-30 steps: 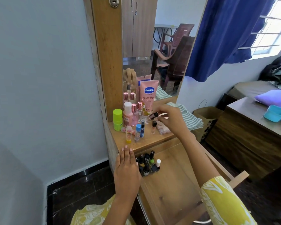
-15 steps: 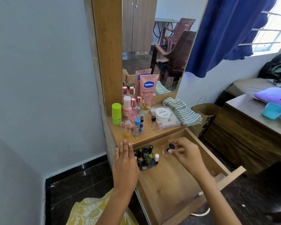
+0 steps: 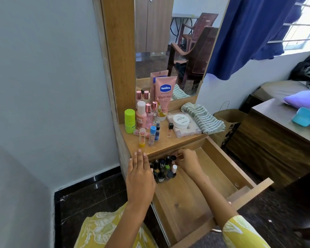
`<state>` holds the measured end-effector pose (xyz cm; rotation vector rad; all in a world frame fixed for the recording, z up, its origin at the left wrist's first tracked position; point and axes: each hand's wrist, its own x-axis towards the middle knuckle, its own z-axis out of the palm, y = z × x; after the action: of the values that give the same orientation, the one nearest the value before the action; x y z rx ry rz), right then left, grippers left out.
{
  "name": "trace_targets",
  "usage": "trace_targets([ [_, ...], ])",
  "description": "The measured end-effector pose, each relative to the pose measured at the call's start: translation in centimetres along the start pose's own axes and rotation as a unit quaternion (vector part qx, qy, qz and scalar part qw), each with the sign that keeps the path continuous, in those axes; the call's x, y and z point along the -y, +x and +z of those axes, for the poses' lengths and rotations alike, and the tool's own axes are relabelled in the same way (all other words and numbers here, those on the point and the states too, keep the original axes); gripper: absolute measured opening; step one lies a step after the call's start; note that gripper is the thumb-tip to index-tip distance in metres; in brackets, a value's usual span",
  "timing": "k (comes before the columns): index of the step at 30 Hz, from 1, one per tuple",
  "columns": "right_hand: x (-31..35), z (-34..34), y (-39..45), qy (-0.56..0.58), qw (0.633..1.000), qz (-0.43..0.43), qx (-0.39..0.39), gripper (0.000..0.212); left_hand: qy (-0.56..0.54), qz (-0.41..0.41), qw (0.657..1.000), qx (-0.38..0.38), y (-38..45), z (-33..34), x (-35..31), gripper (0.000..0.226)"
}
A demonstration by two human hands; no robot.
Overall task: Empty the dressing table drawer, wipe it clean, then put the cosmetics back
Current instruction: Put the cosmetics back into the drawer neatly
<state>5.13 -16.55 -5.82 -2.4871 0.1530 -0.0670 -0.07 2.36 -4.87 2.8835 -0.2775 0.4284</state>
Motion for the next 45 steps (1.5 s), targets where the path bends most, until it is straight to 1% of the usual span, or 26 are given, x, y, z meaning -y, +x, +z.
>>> trace_targets([
  [2,0.1,0.3,-0.1,0.026,1.0,0.009,-0.013,0.026,-0.011,0.006,1.0,0.002,0.0,0.2,0.1,0.053],
  [4,0.2,0.4,-0.2,0.027,0.999,0.013,-0.019,0.031,-0.012,0.008,1.0,-0.008,0.0,0.5,0.2,0.054],
  [6,0.3,0.4,-0.3,0.027,0.999,0.011,-0.02,0.029,-0.017,0.003,1.0,-0.007,0.0,0.3,0.2,0.054],
  [8,0.4,0.3,-0.3,0.034,0.999,0.006,-0.023,0.026,-0.011,0.004,1.0,0.01,-0.1,0.0,0.0,0.054],
  [11,0.2,0.2,-0.4,0.044,0.998,0.011,-0.032,0.029,-0.023,0.012,1.0,-0.001,-0.3,-0.1,0.2,0.053],
  [14,0.1,0.1,-0.4,0.031,0.999,0.034,-0.01,0.028,-0.034,0.008,0.999,-0.005,-0.2,-0.2,0.4,0.054],
  [16,0.1,0.0,-0.4,0.023,0.999,0.038,0.004,0.025,-0.044,0.015,0.999,0.005,-0.1,-0.8,0.5,0.053],
  [18,0.3,-0.5,-0.6,0.023,0.999,0.038,-0.002,0.024,-0.082,0.013,0.996,0.009,0.2,-1.2,0.8,0.05],
  [20,0.6,-1.1,-1.1,0.012,0.999,0.037,-0.03,0.027,-0.127,0.0,0.992,-0.02,0.7,-2.0,1.0,0.044],
  [22,1.2,-1.6,-2.1,-0.002,0.996,0.034,-0.082,0.027,-0.156,-0.012,0.984,-0.08,1.6,-2.6,1.1,0.043],
  [24,2.1,-1.8,-3.4,0.01,0.99,0.016,-0.143,0.025,-0.147,-0.026,0.98,-0.133,2.9,-3.3,1.1,0.049],
  [25,2.8,-1.9,-4.1,0.026,0.985,-0.006,-0.172,0.023,-0.134,-0.032,0.98,-0.146,3.6,-3.8,1.1,0.052],
  [28,4.5,-1.9,-6.3,0.073,0.963,-0.101,-0.241,0.018,-0.102,-0.024,0.985,-0.139,5.7,-4.9,0.9,0.062],
  [30,5.0,-1.8,-7.3,0.092,0.949,-0.15,-0.262,0.017,-0.084,-0.018,0.988,-0.126,6.4,-5.0,0.8,0.061],
  [32,4.9,-1.4,-7.8,0.105,0.943,-0.172,-0.264,0.017,-0.105,-0.017,0.987,-0.123,6.7,-5.0,0.8,0.052],
  [34,4.9,-1.2,-8.1,0.127,0.941,-0.174,-0.261,0.018,-0.161,-0.015,0.978,-0.129,6.5,-4.9,0.9,0.039],
  [36,5.1,-1.0,-8.3,0.149,0.94,-0.173,-0.254,0.018,-0.209,0.002,0.966,-0.151,6.0,-4.9,1.2,0.032],
  [39,5.7,-0.7,-8.8,0.181,0.941,-0.172,-0.229,0.018,-0.244,0.02,0.954,-0.172,5.0,-5.0,1.5,0.029],
  [43,6.6,-0.5,-9.0,0.188,0.943,-0.171,-0.214,0.023,-0.263,0.016,0.951,-0.159,3.3,-5.8,0.8,0.027],
  [45,7.1,-0.5,-9.0,0.182,0.945,-0.176,-0.206,0.028,-0.281,0.027,0.948,-0.146,2.1,-6.2,0.1,0.027],
])
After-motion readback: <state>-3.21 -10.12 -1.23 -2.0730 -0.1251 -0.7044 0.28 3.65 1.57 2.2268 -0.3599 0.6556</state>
